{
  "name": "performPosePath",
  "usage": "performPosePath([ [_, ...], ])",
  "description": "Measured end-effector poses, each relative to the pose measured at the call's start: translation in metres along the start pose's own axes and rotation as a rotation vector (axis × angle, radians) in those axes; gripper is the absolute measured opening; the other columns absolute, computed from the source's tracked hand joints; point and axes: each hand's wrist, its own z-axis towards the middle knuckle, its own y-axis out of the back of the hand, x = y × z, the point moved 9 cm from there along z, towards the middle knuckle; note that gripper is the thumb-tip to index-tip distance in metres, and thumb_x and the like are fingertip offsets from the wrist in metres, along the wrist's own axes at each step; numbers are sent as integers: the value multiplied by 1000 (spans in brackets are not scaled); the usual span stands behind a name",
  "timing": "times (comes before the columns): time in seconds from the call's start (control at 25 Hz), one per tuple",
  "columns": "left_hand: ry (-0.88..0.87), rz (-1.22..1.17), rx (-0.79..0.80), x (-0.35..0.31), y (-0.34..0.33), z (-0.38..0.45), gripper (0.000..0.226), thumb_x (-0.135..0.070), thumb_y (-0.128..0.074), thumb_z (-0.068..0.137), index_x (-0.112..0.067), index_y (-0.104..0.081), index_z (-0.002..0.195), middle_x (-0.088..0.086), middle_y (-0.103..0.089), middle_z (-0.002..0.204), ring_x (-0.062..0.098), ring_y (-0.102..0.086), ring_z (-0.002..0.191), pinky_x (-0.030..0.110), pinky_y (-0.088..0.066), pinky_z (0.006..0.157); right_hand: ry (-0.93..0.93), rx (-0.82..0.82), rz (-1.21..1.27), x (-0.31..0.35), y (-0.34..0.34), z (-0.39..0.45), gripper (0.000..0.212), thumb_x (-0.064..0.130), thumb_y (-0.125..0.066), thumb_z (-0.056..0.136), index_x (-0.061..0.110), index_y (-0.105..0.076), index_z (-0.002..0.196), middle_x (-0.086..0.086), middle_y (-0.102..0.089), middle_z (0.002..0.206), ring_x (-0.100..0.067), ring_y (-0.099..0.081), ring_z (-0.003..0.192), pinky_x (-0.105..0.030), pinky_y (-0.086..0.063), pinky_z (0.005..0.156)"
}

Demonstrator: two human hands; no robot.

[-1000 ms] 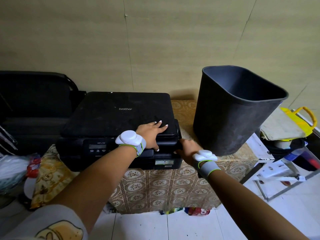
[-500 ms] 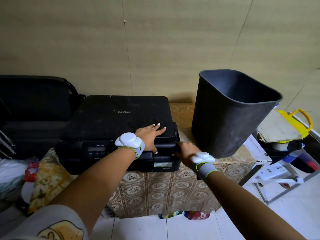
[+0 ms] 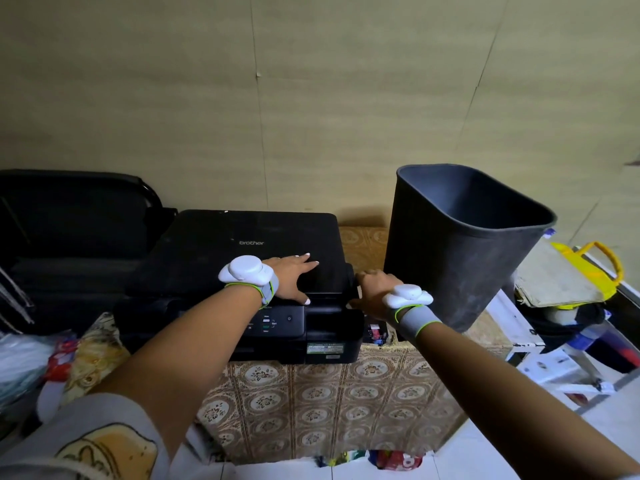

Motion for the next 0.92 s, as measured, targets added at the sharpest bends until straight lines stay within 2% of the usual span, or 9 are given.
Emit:
performPosePath([
  [0.2,50,-24,-44,15,30,-6,86,-49,-58,87,-23,-11,154,-1,0,164,17,-9,152,37,-17,122,71,-81,-22,12,39,13,59,48,-60,84,17,-45,132,-8,-48,138,-27,-40,132,-37,-34,104],
  [0.32,72,-40,-45,22,37,-9,86,-50,-57,87,-22,-12,154,-2,0,164,17,-8,152,37,-15,122,113,-57,-23,20,50,17,63,48,-58,86,18,-40,138,-9,-45,142,-27,-38,134,-37,-32,106],
  [0.72,105,-101,77,20,0,-11,76,-50,-48,93,-22,-14,154,-2,-6,164,18,-15,151,31,-17,121,180,61,-70,39,2,17,56,46,-48,92,22,-39,141,-5,-39,150,-22,-33,139,-35,-23,111],
  [0.92,96,-136,67,10,0,-6,72,-48,-46,95,-21,-15,154,-1,-9,164,19,-15,151,31,-17,121,159,27,-22,31,3,19,52,44,-45,93,22,-40,140,-6,-43,146,-24,-37,136,-35,-25,109],
])
